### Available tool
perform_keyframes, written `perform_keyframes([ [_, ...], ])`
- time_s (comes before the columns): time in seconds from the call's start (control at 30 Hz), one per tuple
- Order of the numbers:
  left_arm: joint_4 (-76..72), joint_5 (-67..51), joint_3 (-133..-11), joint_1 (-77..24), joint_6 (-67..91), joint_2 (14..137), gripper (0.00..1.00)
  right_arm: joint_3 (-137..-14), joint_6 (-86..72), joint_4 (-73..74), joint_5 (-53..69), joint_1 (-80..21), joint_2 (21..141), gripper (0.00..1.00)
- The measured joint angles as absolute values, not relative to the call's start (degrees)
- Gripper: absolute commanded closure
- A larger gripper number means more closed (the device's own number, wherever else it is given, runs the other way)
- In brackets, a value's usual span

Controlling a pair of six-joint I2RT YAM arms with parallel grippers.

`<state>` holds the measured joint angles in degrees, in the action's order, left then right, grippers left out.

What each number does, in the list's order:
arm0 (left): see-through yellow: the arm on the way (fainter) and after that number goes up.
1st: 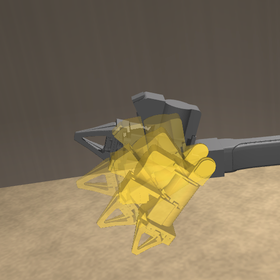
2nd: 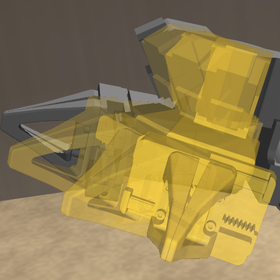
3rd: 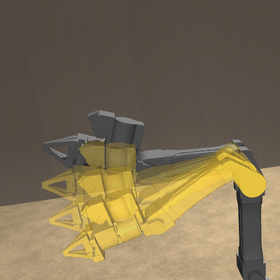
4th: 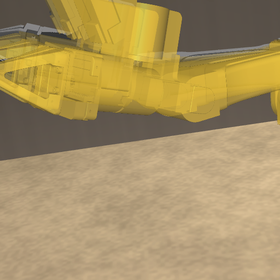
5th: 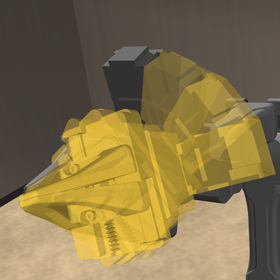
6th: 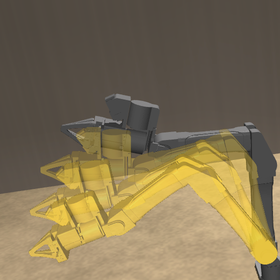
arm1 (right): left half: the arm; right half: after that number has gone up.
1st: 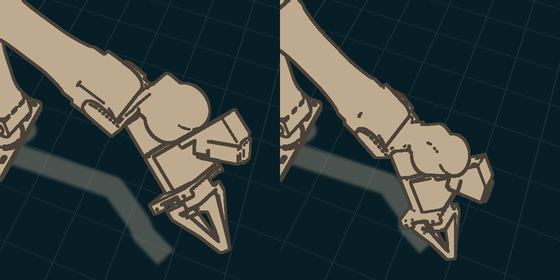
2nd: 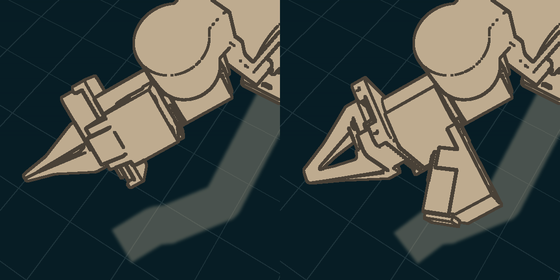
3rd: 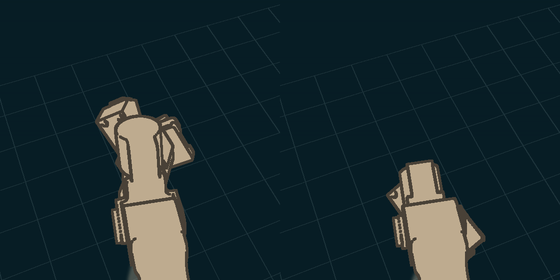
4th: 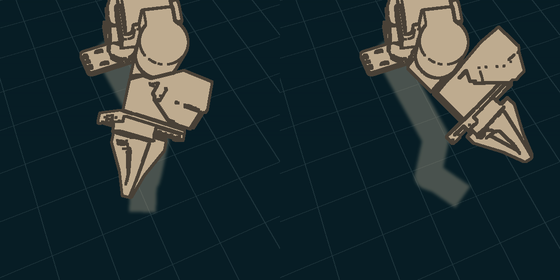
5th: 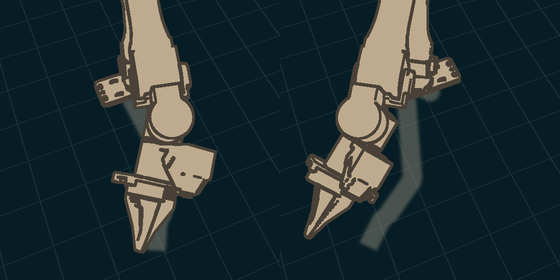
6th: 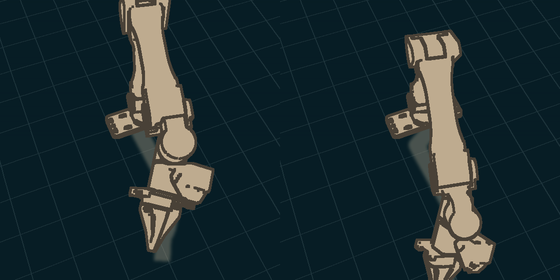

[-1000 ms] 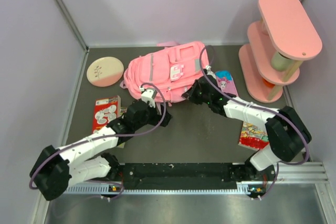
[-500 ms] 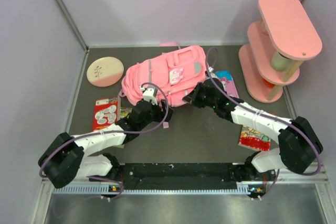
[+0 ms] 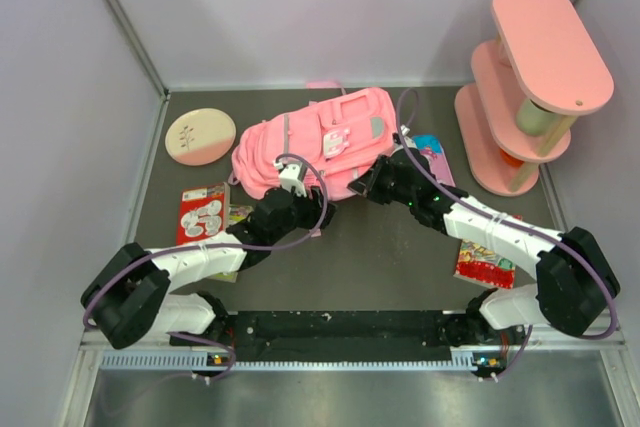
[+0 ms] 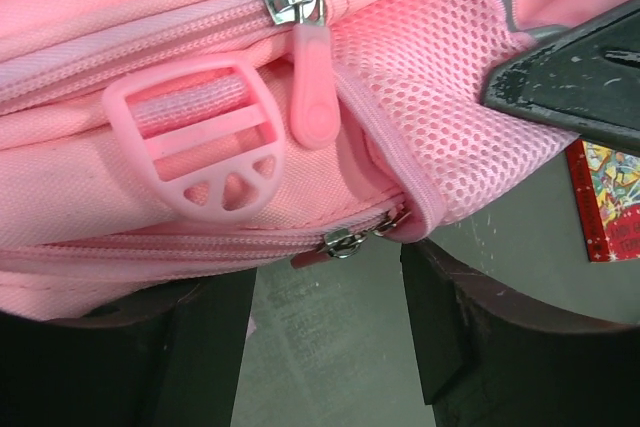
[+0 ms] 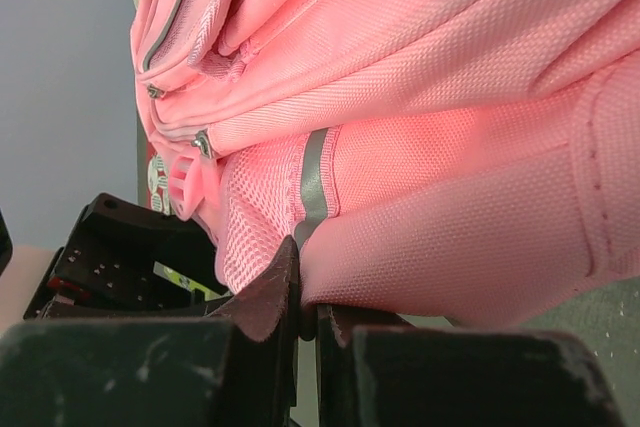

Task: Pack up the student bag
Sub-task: Unzip the student bag at the center of the board.

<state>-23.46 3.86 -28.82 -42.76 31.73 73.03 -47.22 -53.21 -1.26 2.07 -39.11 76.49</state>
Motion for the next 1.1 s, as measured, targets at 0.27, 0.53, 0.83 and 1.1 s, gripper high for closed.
perform_keyframes([
  [0.27,-25.4,3.4,-28.8,-42.8,31.6,73.0,0.60,-47.2,-53.6,-1.6,2.1,-39.1,76.4,1.00],
  [0.53,-26.4,3.2,-28.8,-43.0,31.5,73.0,1.00,-46.1,-54.1,-2.8,2.3,-39.1,76.1,1.00],
  [0.83,-22.4,4.2,-28.8,-43.3,29.4,69.6,1.00,-45.7,-53.9,-2.9,2.5,-39.0,75.7,1.00],
  [1.1,-13.2,5.2,-28.8,-44.6,25.2,60.8,1.00,-45.8,-52.6,-2.7,10.7,-35.9,74.3,1.00],
])
